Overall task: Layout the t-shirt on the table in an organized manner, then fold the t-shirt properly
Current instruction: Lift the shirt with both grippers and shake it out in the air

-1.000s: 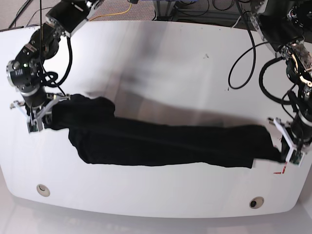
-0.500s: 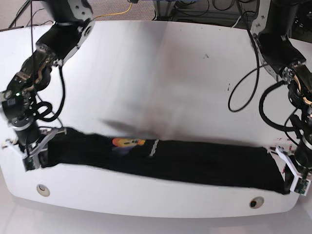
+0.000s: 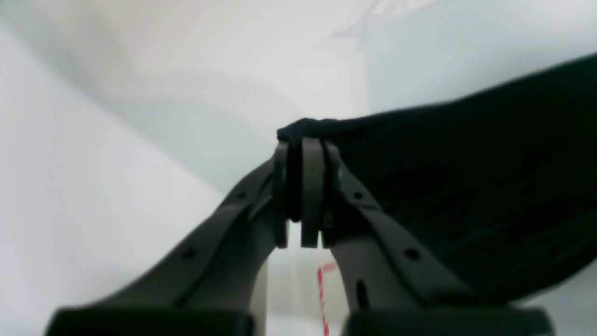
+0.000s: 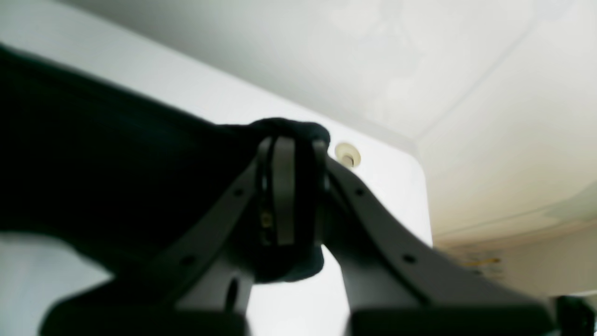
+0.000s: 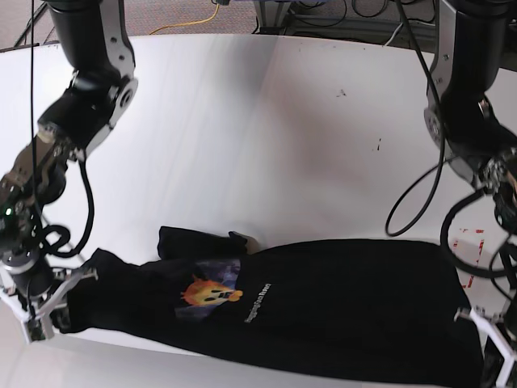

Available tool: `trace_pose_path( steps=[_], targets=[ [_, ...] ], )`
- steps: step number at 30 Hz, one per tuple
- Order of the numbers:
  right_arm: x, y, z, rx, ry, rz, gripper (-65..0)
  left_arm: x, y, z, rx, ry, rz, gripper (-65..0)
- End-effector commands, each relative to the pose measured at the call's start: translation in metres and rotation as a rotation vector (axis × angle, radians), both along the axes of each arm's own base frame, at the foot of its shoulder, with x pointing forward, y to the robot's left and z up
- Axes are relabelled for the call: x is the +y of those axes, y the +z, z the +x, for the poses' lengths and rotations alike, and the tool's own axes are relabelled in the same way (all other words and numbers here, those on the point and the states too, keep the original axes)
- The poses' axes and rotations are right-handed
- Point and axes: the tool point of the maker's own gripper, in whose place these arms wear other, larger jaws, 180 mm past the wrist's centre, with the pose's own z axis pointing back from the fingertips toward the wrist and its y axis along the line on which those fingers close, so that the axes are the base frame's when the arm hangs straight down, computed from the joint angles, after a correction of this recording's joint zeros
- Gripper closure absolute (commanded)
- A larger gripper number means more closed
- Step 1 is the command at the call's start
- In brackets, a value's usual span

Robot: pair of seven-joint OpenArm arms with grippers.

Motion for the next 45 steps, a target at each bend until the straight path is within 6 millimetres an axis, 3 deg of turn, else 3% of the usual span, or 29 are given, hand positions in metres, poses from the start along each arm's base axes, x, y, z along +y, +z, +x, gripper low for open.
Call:
trace_pose_path(
  steps=[1,8,16,19,25,29,32,41,45],
  targets=[
    [-0.006,0.028,0.014,-0.05,-0.003,0.005,-1.9,0.009,0.038,0.004,-0.088,0.009,-0.019,0.0],
    [-0.001,0.087,0.046,-0.101,0.043,-0.029,-1.9,0.002,0.11,0.017,-0.196,-0.039,-0.037,0.0],
    [0.013,0.149,0.071,-0.185,0.106,-0.019,-1.9,-0.014,0.185,0.014,-0.326,-0.104,-0.007,0.0],
    [0.012,0.167,0.075,-0.194,0.111,-0.048,-1.9,-0.018,0.18,0.023,-0.303,-0.121,-0.013,0.0],
    [0.011,0.171,0.074,-0.198,0.108,-0.066,-1.9,-0.019,0.175,0.028,-0.282,-0.126,-0.021,0.0],
    [0.009,0.153,0.075,-0.163,0.105,-0.063,-1.9,-0.019,0.174,0.028,-0.283,-0.127,-0.02,0.0],
    [0.002,0.144,0.073,-0.143,0.091,-0.072,-1.9,-0.018,0.163,0.03,-0.265,-0.124,-0.016,0.0],
    [-0.002,0.134,0.072,-0.124,0.086,-0.074,-1.9,-0.02,0.162,0.025,-0.276,-0.119,-0.003,0.0],
    [0.0,0.124,0.066,-0.117,0.082,-0.098,-1.9,-0.02,0.134,0.032,-0.221,-0.118,-0.002,0.0]
  ],
)
